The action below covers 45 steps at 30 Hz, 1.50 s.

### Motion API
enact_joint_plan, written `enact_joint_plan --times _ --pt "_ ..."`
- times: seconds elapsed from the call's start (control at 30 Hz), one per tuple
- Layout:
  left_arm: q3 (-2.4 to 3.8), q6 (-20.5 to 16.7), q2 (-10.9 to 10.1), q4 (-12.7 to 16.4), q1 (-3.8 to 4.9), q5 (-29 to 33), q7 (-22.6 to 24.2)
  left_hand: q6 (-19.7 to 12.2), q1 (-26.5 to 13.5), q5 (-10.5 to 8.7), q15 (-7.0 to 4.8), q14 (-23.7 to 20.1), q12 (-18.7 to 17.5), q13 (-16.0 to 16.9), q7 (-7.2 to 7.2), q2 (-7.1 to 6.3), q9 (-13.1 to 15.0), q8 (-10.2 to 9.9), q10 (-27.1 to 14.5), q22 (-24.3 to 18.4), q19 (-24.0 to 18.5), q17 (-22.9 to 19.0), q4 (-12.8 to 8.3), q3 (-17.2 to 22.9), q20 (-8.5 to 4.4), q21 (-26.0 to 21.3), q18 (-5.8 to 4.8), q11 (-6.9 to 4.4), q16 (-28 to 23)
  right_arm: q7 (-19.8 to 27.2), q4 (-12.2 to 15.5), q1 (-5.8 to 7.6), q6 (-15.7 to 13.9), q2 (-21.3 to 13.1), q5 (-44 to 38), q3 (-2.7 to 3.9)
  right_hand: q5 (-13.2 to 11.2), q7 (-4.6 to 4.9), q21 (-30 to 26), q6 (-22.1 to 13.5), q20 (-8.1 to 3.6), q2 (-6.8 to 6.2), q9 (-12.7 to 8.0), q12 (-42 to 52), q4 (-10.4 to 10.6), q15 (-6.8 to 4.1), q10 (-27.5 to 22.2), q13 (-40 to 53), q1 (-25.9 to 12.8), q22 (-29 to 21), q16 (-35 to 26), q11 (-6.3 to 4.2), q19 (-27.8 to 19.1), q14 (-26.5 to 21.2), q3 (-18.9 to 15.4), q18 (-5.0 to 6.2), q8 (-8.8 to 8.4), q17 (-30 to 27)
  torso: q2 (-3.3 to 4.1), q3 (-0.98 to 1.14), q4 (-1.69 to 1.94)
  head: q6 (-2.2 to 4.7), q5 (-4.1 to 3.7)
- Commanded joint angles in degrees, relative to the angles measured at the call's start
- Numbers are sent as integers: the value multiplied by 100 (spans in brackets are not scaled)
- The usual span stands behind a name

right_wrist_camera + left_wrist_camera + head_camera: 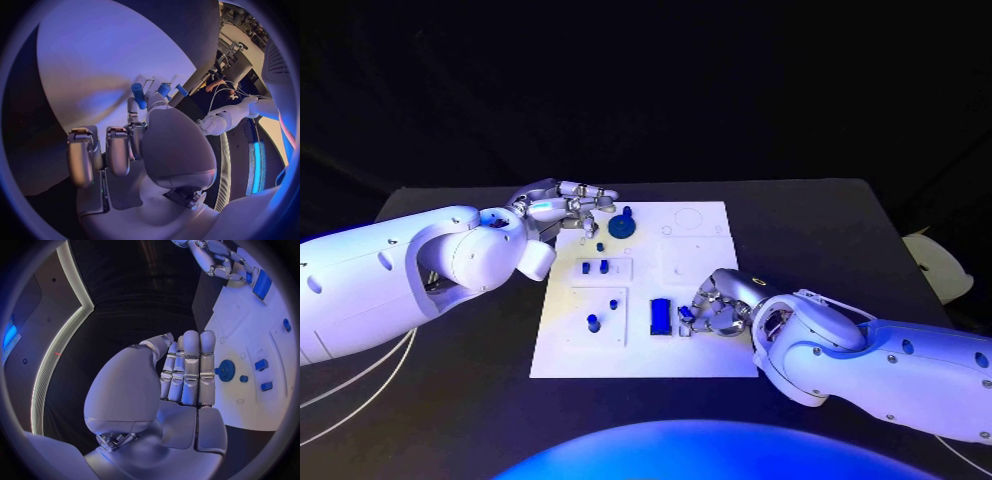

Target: Assemble the parts on the task board

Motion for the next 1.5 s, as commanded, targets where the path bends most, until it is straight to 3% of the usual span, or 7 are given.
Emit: enact_joint_plan --times 0.03,0.3,0.97,1.17,1.27,1.37,1.5 --pt "4 129 11 19 5 -23 43 -24 -23 31 35 -18 19 6 2 34 -6 -23 -27 -5 0 -7 29 7 46 -21 79 5 -32 -24 -37 -8 158 32 49 0 -68 -106 11 161 -32 18 14 58 1 -56 167 737 -96 1463 18 -22 533 478 29 -91 24 940 -2 2 -7 -6 -1" --pt "4 139 11 17 5 -23 35 -24 -23 31 35 -18 19 6 2 34 -6 -23 -27 -5 0 -7 29 7 46 -21 79 5 -32 -19 -67 -9 156 67 53 1 -313 -113 51 191 -42 95 54 169 9 -63 220 825 -491 1475 40 -28 550 487 -15 -100 70 977 -2 6 -7 -10 -7" --pt "4 150 5 13 5 -23 21 -24 -23 31 35 -18 19 6 2 34 -6 -23 -27 -5 0 -7 29 7 46 -21 79 5 -32 -8 -2 -11 154 62 -1 1 -383 -118 67 200 -45 115 95 235 4 -64 249 885 -868 1479 52 -30 557 491 -193 -104 115 998 -2 4 -5 -39 -7" --pt "4 150 5 13 5 -23 20 -24 -23 31 35 -18 19 6 2 34 -6 -23 -27 -5 0 -7 29 7 46 -21 79 5 -32 -9 -3 -11 141 55 -22 1 -822 -114 60 195 -42 151 116 230 2 -60 247 890 -998 1477 47 -25 553 489 -300 -102 137 990 -3 3 -8 -34 -8" --pt "4 151 4 14 5 -23 18 -24 -23 31 35 -18 19 6 2 34 -6 -23 -27 -5 0 -7 29 7 46 -21 79 5 -32 -10 0 -11 134 46 -43 1 -847 -113 61 193 -42 154 118 229 2 -60 247 890 -1004 1477 49 -24 554 489 -308 -102 138 993 0 3 -6 -34 -11" --pt "4 151 1 15 5 -23 15 -24 -23 31 35 -18 19 6 2 34 -6 -23 -27 -5 0 -7 29 7 46 -21 79 5 -32 -12 11 -12 141 24 -91 1 -868 -134 68 186 -46 194 130 242 -75 -71 252 902 -822 1479 53 -41 556 491 -258 -104 149 999 0 5 -5 -40 -11" --pt "4 152 -6 18 5 -23 14 -24 -23 31 35 -18 19 6 2 34 -6 -23 -27 -5 0 -7 29 7 46 -21 79 5 -32 -13 24 -13 183 -21 -175 1 -1170 -147 76 181 -59 159 156 277 -205 -84 266 931 -506 1482 58 -53 560 492 -218 -106 178 1008 0 3 -3 -48 0"
